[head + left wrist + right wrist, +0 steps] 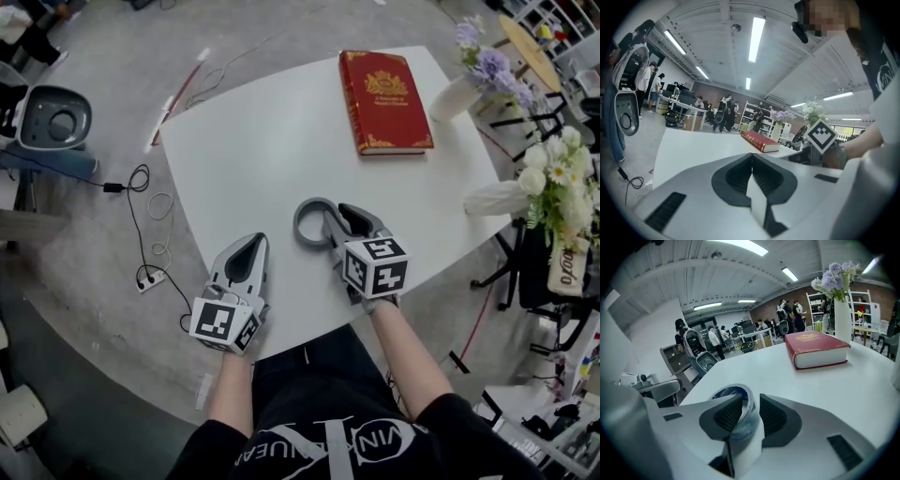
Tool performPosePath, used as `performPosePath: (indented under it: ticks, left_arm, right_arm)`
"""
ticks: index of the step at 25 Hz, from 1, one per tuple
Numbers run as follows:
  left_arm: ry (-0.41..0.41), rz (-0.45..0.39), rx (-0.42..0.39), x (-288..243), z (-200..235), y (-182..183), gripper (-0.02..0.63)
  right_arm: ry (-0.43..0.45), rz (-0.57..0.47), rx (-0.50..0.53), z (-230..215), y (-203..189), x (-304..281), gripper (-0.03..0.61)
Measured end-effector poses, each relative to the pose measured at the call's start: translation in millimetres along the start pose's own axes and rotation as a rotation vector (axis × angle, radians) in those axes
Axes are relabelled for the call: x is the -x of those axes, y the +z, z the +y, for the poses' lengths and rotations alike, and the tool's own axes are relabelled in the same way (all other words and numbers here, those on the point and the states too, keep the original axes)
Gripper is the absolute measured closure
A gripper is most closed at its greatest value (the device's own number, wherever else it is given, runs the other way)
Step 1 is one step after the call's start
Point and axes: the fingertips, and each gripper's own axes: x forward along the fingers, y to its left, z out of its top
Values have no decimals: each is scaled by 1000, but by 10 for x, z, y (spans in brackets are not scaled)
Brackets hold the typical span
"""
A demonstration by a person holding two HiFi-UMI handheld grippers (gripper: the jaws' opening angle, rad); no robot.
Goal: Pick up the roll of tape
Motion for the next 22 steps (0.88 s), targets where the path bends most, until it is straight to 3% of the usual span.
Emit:
performPosePath:
  ticks: [7,13,22]
  left_arm:
    - [11,3,16,50,11,-76,611]
    - [14,14,28,94,29,-148,611]
    - [16,6,23,122,27,-87,611]
  right_arm:
    - [3,48,15,19,-44,-64,475]
    - [-30,23,129,52,2,-59,511]
    - [-9,-45,131,91,118,107,514]
